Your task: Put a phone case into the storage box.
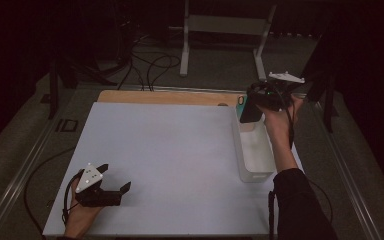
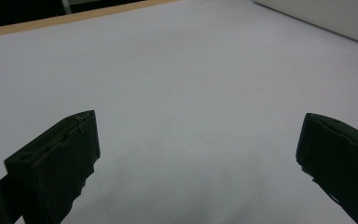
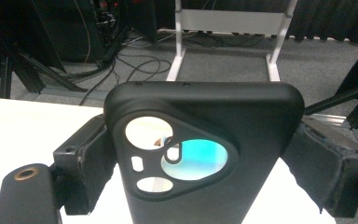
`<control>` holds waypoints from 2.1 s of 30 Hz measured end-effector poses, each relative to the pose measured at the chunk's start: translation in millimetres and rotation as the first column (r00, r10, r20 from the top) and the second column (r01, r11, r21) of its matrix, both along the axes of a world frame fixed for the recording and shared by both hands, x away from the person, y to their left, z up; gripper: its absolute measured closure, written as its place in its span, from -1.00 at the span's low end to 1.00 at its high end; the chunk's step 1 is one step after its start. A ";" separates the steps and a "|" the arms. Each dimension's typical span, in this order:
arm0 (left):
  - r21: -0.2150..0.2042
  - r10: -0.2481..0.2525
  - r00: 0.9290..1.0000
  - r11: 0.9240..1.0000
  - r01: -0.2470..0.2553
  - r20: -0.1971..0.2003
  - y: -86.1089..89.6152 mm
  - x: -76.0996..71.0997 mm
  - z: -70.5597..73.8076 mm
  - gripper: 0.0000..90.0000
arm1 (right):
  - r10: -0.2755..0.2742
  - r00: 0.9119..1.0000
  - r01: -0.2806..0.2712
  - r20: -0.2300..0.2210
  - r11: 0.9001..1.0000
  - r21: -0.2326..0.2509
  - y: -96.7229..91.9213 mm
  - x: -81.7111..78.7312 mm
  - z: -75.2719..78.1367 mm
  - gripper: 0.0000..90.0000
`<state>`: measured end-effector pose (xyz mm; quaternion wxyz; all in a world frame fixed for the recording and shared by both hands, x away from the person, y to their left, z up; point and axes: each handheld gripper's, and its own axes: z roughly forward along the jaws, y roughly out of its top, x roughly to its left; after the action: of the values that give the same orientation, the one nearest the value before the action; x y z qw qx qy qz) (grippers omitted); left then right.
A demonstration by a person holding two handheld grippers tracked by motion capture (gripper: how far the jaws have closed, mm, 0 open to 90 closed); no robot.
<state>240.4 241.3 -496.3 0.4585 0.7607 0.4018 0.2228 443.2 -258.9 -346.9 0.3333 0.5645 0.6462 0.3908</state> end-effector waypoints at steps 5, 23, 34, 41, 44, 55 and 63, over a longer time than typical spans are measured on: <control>-0.001 0.000 1.000 1.000 0.000 0.001 0.0 0.0 0.0 -1.00 | -0.011 1.000 0.011 -0.012 1.000 -0.004 -1.9 2.7 -5.3 -0.68; 0.000 -0.002 1.000 1.000 0.002 0.000 -0.1 0.0 -0.1 -1.00 | -0.016 0.999 0.015 -0.043 1.000 -0.019 1.7 10.3 -21.9 -0.68; -0.003 -0.003 1.000 1.000 0.003 0.001 0.1 -0.2 0.0 -1.00 | -0.029 0.997 0.027 -0.068 0.999 -0.033 3.4 17.3 -33.3 -0.68; -0.005 -0.005 1.000 1.000 0.005 0.002 0.5 -0.6 0.3 -1.00 | -0.035 0.995 0.031 -0.096 0.998 -0.050 6.6 22.1 -45.5 -0.69; -0.007 -0.005 1.000 1.000 0.005 0.002 0.4 -0.4 0.2 -1.00 | -0.039 0.994 0.034 -0.104 0.998 -0.053 6.7 23.7 -49.0 -0.69; -0.011 -0.005 1.000 1.000 0.005 0.001 0.7 -0.7 0.4 -1.00 | -0.063 0.984 0.051 -0.165 0.996 -0.079 12.9 40.0 -71.4 -0.69; -0.014 -0.005 1.000 1.000 0.005 0.000 1.0 -1.0 0.5 -1.00 | -0.069 0.985 0.055 -0.158 0.994 -0.091 15.8 46.3 -75.7 -0.70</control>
<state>239.4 242.2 -495.8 0.4645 0.7585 0.4014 0.2186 489.5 -243.1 -422.6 0.3161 0.5991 0.6694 0.3052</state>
